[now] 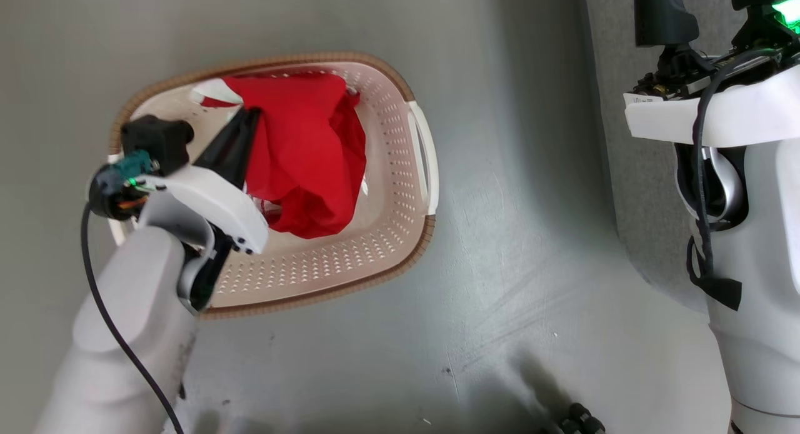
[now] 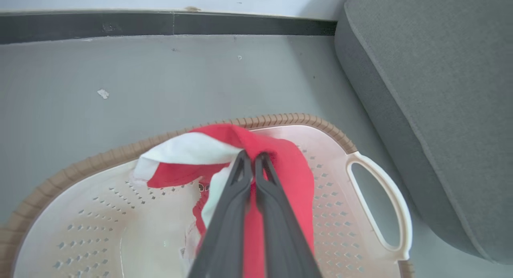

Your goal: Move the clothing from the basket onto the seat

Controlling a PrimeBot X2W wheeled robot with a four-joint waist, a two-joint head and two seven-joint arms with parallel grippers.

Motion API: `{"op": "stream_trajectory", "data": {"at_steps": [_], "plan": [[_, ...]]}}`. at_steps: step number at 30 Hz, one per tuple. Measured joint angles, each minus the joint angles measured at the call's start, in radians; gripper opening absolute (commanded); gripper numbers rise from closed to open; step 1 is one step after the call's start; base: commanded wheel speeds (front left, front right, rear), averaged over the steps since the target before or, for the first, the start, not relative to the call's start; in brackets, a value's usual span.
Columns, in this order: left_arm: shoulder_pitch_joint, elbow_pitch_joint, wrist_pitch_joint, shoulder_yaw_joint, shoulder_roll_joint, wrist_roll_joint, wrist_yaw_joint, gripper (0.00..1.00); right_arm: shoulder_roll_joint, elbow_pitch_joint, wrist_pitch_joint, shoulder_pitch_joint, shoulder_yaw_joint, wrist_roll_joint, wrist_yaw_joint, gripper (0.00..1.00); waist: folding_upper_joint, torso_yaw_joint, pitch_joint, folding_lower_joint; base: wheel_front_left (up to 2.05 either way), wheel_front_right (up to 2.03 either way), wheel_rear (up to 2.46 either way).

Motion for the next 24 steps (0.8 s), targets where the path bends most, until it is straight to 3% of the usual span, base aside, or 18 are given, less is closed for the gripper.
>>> {"op": "stream_trajectory", "data": {"at_steps": [11, 24], "plan": [[0.068, -0.042, -0.077, 0.005, -0.012, -0.019, -0.002, 0.0, -0.003, 0.032, 0.0, 0.01, 0.002, -0.028, 0.0, 1.0, 0.0, 0.04, -0.085, 0.0, 0.0, 0.0, 0.0], [0.122, -0.117, -0.144, -0.002, -0.005, -0.023, -0.009, 0.0, -0.005, 0.089, 0.0, 0.129, 0.001, -0.052, 0.0, 1.0, 0.0, 0.09, -0.214, 0.0, 0.0, 0.0, 0.0]]}}
